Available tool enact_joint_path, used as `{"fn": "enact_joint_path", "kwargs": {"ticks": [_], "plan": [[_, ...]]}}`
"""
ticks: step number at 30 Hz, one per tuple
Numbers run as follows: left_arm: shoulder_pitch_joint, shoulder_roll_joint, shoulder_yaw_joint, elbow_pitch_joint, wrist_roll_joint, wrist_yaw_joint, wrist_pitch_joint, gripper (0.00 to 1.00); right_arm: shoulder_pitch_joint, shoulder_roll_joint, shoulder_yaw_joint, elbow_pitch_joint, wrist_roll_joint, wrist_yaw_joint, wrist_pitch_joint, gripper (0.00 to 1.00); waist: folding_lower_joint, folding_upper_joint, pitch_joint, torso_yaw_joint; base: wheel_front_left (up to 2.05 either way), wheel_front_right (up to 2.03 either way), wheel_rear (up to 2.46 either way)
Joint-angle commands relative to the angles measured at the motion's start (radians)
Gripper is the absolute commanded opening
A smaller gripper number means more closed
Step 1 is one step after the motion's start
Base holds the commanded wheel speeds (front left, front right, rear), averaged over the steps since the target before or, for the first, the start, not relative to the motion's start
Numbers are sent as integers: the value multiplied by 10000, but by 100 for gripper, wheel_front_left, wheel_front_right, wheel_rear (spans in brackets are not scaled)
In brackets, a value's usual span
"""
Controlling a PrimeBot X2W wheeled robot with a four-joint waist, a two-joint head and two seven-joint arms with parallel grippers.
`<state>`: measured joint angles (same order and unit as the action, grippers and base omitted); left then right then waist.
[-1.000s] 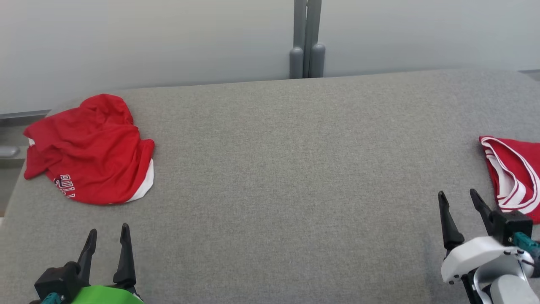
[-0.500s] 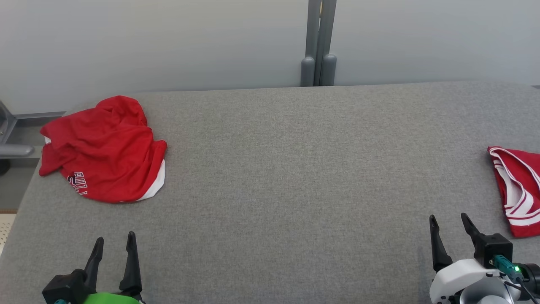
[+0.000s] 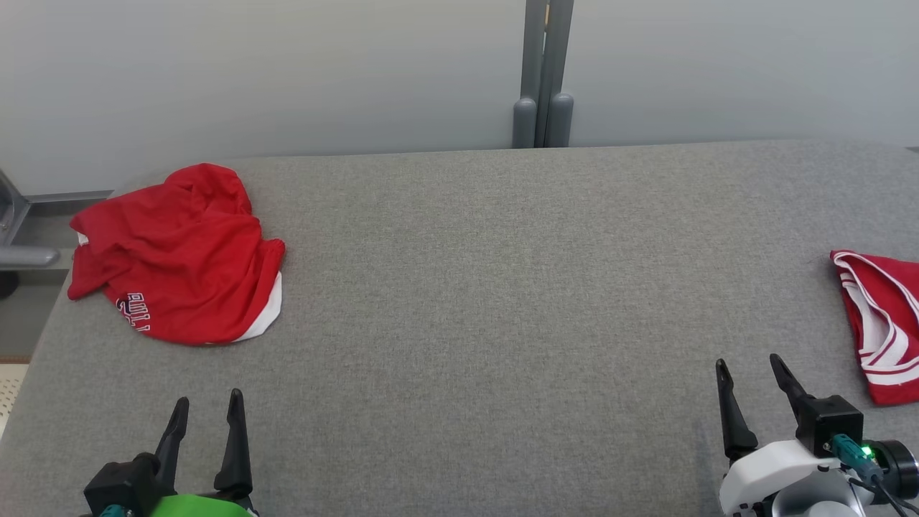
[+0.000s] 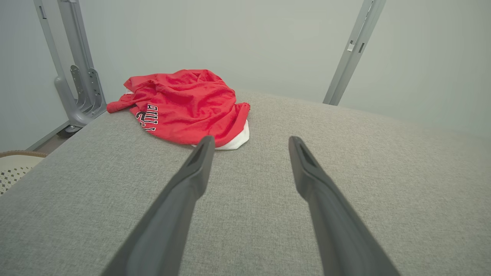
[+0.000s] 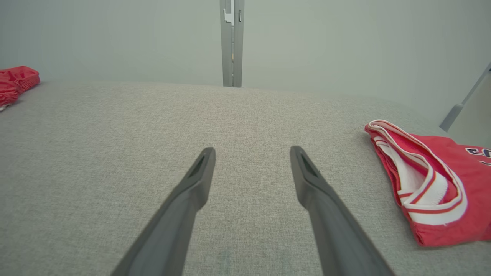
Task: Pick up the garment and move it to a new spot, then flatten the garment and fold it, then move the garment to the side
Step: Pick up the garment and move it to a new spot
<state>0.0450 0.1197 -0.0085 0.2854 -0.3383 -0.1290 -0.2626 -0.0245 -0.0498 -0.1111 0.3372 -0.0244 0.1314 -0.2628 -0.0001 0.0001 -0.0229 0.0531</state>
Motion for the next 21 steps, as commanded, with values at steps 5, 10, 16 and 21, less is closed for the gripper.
{"fn": "enact_joint_path", "kwargs": {"ticks": [5, 10, 16, 21], "plan": [[-51, 144, -76, -52, -109, -27, -21, 100, 179, -19, 59, -81, 61, -14, -26, 100, 1, -1, 25, 20, 0, 0, 0], [-78, 181, -91, -20, -117, -28, -21, 100, 161, -18, 94, -93, 82, -14, -26, 100, 1, -1, 50, 22, 0, 0, 0], [-125, 206, -103, 24, -152, -28, -22, 100, 123, -17, 77, -116, 36, -14, -27, 100, 1, -1, 64, 23, 0, 0, 0], [-257, 172, -53, 96, -160, -29, -22, 100, -30, -16, 137, -172, -25, -14, -27, 100, 1, -1, 78, 222, 0, 0, 0]]}}
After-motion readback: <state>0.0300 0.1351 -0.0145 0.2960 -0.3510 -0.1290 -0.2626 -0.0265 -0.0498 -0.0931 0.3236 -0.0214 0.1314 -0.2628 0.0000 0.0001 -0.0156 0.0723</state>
